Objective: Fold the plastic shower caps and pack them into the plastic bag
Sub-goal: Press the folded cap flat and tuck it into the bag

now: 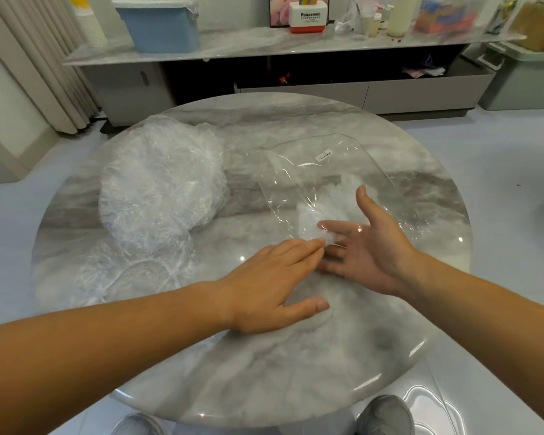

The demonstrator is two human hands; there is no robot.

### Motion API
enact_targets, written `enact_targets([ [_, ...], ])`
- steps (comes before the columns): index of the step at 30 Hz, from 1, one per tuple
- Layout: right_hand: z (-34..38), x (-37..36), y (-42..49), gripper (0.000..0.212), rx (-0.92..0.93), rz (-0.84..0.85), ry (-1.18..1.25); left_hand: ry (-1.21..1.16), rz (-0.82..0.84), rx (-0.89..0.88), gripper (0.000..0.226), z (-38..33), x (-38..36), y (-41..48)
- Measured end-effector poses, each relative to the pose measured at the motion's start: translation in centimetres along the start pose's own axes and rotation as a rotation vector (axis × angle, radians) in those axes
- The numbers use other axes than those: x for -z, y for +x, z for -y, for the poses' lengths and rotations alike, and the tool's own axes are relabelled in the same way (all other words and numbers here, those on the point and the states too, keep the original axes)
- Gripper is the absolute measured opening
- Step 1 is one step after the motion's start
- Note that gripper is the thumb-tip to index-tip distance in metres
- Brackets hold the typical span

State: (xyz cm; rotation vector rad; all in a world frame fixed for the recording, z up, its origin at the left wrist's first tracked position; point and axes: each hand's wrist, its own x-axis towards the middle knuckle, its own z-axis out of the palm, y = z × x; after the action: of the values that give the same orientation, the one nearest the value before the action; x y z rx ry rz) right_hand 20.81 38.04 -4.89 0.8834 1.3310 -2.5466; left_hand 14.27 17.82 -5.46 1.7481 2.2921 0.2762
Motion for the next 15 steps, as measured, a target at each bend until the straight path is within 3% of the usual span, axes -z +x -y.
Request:
enact_targets([
  [9,-0.1,-2.0,0.5,0.071,0.148,-0.145,0.247,-0.015,0.013,0.031,0.084,0.6,0.1,-0.4],
  [15,-0.9,-2.0,-0.8,0.072,0.148,-0.338,0.012,-0.008,0.033,0.053,0.087,0.9,0.3,-0.7],
])
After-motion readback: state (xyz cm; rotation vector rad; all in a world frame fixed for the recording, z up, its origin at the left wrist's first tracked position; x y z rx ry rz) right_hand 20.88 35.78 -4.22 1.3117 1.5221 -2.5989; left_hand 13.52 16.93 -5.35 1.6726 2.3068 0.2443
